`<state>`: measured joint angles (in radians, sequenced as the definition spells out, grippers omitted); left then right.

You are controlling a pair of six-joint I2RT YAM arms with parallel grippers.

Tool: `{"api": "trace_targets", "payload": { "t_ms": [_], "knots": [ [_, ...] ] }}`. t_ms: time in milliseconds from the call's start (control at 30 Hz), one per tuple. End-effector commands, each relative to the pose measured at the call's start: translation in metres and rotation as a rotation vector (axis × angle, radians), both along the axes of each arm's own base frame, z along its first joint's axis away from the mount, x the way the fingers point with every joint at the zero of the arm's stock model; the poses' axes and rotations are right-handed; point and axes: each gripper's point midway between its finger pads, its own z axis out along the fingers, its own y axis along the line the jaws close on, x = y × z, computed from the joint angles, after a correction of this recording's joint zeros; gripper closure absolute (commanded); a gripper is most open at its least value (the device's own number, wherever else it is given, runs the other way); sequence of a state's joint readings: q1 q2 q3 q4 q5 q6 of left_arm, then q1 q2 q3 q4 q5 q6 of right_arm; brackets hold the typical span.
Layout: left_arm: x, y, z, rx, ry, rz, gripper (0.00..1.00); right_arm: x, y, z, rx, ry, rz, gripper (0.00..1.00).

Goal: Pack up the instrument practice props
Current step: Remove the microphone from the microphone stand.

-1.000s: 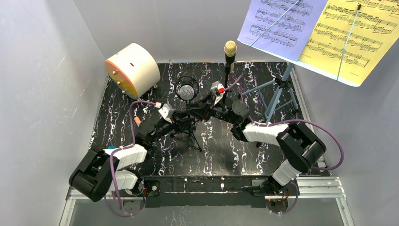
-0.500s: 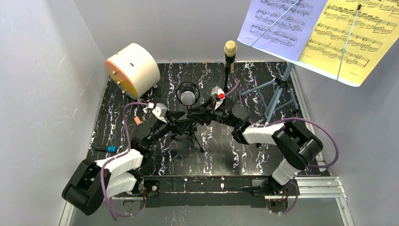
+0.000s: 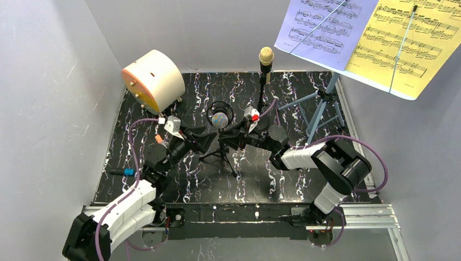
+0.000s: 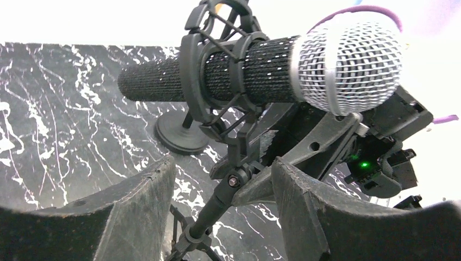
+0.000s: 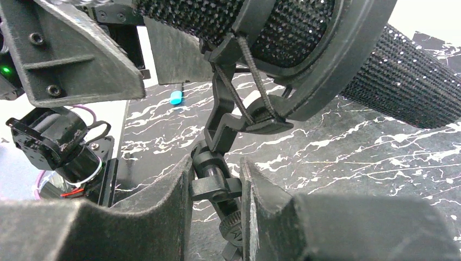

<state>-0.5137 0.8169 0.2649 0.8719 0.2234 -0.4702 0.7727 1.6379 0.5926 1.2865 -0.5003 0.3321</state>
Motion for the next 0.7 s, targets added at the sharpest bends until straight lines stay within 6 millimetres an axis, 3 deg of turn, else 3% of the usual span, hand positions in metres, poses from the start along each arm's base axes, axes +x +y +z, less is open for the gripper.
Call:
{"api": "trace_targets", "payload": {
  "t_ms": [0,67,200,333,500,667],
  "knots": [
    [0.006,0.003,-0.011,0.024,0.136,0.038,0.37,-0.007,-0.004,-0.018,-0.06,-0.019,0.02,0.76],
    [0.006,0.004,-0.01,0.024,0.168,0.042,0.37,-0.007,-0.006,-0.015,-0.077,-0.034,0.011,0.62],
    [0.006,0.006,-0.018,0.063,0.229,0.059,0.37,-0.009,-0.016,-0.005,-0.113,-0.111,-0.013,0.44],
    [0.003,0.004,-0.014,0.018,0.238,0.041,0.37,-0.004,-0.031,0.009,-0.16,-0.199,-0.091,0.24],
    [0.003,-0.002,-0.001,-0.052,0.236,0.014,0.36,-0.007,-0.044,0.03,-0.217,-0.301,-0.116,0.19],
    [0.009,-0.015,0.009,-0.073,0.231,-0.059,0.36,-0.007,-0.051,0.064,-0.262,-0.503,-0.117,0.13]
  ]
}}
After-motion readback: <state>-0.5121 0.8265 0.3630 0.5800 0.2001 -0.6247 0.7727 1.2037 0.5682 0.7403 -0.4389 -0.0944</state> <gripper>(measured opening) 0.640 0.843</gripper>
